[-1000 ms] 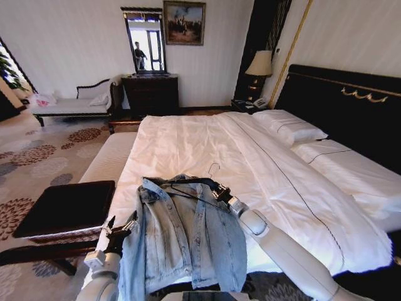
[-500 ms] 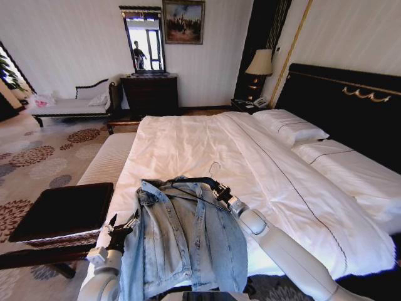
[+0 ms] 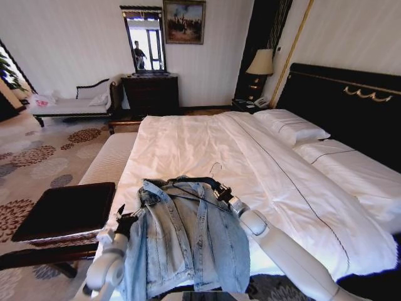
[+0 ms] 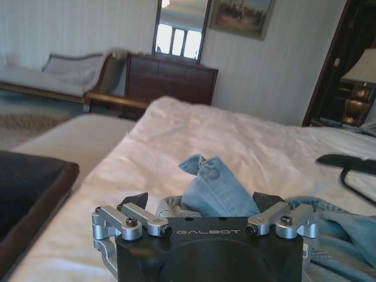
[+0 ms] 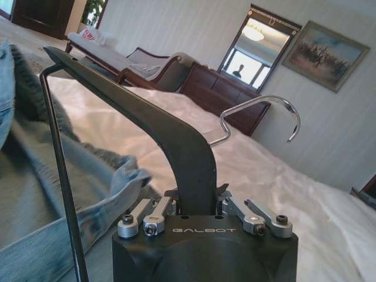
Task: Pick up the clothes from the bed and hang them on the clothes hanger.
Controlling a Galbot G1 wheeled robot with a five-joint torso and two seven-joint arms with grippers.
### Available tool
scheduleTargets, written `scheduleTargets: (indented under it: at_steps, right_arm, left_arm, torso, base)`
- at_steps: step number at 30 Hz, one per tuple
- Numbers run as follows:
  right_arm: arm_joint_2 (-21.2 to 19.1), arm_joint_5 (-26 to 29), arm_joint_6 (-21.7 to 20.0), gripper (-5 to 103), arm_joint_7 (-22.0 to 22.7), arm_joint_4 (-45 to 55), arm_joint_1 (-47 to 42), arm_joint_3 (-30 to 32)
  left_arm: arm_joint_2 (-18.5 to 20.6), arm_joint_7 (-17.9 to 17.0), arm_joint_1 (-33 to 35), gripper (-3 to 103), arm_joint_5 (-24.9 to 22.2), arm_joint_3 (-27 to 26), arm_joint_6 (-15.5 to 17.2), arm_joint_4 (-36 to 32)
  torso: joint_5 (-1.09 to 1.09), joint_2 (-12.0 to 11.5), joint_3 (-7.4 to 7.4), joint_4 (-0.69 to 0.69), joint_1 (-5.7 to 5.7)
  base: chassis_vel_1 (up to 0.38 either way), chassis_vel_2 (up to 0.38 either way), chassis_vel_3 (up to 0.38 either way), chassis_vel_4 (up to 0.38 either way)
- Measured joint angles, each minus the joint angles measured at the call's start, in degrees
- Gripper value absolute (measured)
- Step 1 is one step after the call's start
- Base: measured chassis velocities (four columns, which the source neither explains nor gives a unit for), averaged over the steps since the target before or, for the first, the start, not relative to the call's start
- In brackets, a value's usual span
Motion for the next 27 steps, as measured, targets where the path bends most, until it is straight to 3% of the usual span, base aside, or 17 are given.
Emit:
scheduleTargets:
  at_steps: [4,6,13,18,21,27]
  right_arm:
    - [-0.6,0.6,0.2,28,0.2,-0.1,2.1,-0.6]
    - [-1.4,1.0,0.9,28,0.1,-0.9,6.6,-2.8]
    - [-3.0,0.6,2.0,28,-0.5,-0.6,7.8,-3.3]
    - [-3.2,0.8,2.0,28,-0.9,-0.6,8.8,-3.8]
    - [-2.9,1.1,2.0,28,-1.0,-0.7,9.5,-4.3]
    - [-2.5,2.0,2.0,28,-1.6,-0.5,11.0,-4.9]
  left_arm:
    - [1.7,-1.2,-3.3,100,-4.1,1.1,1.6,1.9]
    - [2.9,-2.0,-5.9,100,-7.1,2.0,2.6,4.3]
    - [5.0,-2.8,-16.6,100,-10.8,8.6,3.5,11.4]
    - [5.3,-4.5,-22.3,100,-14.1,11.5,4.8,15.9]
    - [5.2,-5.8,-23.5,100,-15.6,12.0,5.7,17.0]
    - [4.5,-7.5,-26.4,100,-18.1,13.3,7.2,20.5]
  torso:
    - [0.0,0.0,0.0,-0.03,0.0]
    - [0.02,0.0,0.01,0.07,0.0]
    - [0.01,0.0,0.01,-0.02,0.01]
    - [0.01,0.0,0.01,-0.03,0.01]
    - [0.01,0.0,0.01,0.04,0.01]
    - [0.0,0.0,0.0,0.01,0.0]
  base:
    - [0.0,0.0,0.0,0.0]
    - [0.0,0.0,0.0,0.0]
    - [0.0,0.0,0.0,0.0]
    - [0.0,0.0,0.0,0.0]
    - [0.0,0.0,0.0,0.0]
    - [0.0,0.0,0.0,0.0]
